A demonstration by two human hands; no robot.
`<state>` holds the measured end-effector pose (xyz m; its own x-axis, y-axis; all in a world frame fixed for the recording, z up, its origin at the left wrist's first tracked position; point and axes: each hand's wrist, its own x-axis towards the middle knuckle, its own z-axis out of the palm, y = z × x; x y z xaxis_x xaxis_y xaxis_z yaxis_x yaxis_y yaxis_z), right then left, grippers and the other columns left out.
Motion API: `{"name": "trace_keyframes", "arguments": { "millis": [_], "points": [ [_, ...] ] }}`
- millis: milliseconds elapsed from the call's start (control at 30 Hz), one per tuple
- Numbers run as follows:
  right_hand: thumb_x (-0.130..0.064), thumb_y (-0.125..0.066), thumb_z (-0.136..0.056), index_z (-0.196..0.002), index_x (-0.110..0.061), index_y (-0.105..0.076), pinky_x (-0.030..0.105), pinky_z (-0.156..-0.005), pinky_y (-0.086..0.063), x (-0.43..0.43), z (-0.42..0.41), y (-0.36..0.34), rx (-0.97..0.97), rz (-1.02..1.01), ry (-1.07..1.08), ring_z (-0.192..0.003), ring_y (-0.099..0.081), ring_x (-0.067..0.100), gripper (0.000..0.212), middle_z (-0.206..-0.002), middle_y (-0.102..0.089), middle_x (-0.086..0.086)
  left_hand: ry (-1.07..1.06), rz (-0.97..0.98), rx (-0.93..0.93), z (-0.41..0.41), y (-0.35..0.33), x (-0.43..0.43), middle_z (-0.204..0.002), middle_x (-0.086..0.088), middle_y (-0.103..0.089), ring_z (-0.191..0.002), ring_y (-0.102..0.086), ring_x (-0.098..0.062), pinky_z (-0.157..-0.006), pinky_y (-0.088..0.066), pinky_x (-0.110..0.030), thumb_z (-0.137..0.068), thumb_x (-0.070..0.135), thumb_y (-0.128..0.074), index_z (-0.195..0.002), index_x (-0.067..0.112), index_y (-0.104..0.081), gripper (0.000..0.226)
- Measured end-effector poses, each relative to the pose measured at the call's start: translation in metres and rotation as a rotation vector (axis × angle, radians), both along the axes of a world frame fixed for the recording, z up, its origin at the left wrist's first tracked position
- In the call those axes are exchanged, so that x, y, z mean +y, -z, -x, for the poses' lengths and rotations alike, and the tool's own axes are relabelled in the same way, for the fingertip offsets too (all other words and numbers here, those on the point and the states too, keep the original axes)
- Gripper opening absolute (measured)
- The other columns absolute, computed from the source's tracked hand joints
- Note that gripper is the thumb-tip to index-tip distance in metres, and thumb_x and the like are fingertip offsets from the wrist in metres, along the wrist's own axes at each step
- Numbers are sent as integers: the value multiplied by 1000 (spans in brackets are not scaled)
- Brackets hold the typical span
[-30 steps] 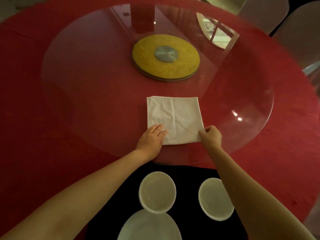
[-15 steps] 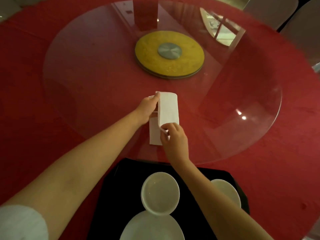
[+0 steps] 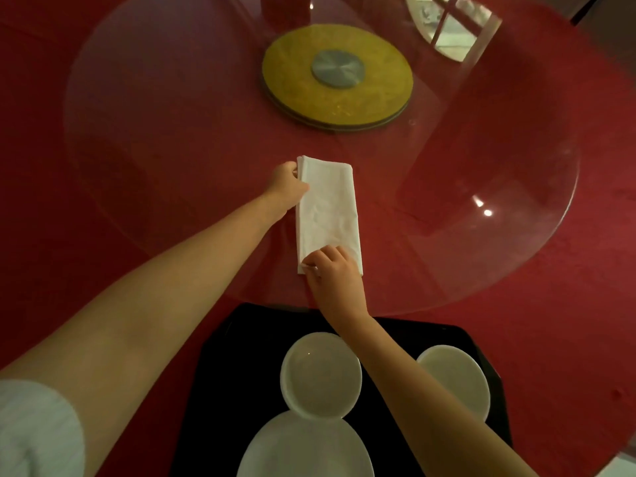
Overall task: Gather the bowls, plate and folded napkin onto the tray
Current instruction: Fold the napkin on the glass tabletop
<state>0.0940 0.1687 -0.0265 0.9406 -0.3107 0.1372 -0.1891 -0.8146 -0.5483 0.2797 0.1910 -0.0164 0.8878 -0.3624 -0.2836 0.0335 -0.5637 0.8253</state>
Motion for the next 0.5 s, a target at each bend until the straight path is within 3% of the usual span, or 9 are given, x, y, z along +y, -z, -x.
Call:
{"name": "trace_keyframes", "arguments": {
  "millis": [167, 333, 400, 433, 500],
  "points": [
    [-14, -55, -89, -87, -8, -66, 39, -80, -47, -6, 7, 3, 55, 110, -109, -85, -56, 24, 13, -88, -66, 5, -30, -37, -97, 3, 5, 5, -133, -16, -51, -121, -51, -28, -100, -45, -38, -79, -4, -53, -137, 8, -36, 61],
    [-22, -56, -89, -88, -9, -67, 40, -80, -47, -17, 10, 2, 10, 116, -117, -88, -57, 25, 16, -90, -66, 4, 86, -142, -510, 25, 11, 8, -145, -17, -37, -134, -34, -29, -112, -29, -37, -85, -5, -37, -139, 9, -34, 56],
    [-20, -55, -88, -104, -10, -65, 46, -90, -47, -29, 7, 5, -12, 158, -13, -103, -57, 29, 21, -108, -66, 8, 275, -167, -608, 30, 16, 5, -151, -14, -31, -141, -25, -27, -118, -17, -38, -88, -6, -32, -141, 10, -32, 56],
    [-22, -53, -90, -119, -9, -59, 48, -102, -40, -35, 5, 7, 54, 165, 16, -119, -50, 30, 33, -125, -60, 10, 387, -192, -635, 33, 20, 3, -153, -11, -28, -143, -20, -25, -119, -10, -39, -90, -3, -31, -142, 12, -29, 54],
    [-30, -43, -95, -142, -9, -30, 43, -119, -11, -44, 3, 16, 241, 177, -22, -143, -18, 27, 54, -152, -29, 10, 614, -270, -638, 36, 29, -1, -156, -4, -20, -146, -9, -20, -118, 0, -41, -95, 8, -30, -144, 18, -23, 51]
  ]
}}
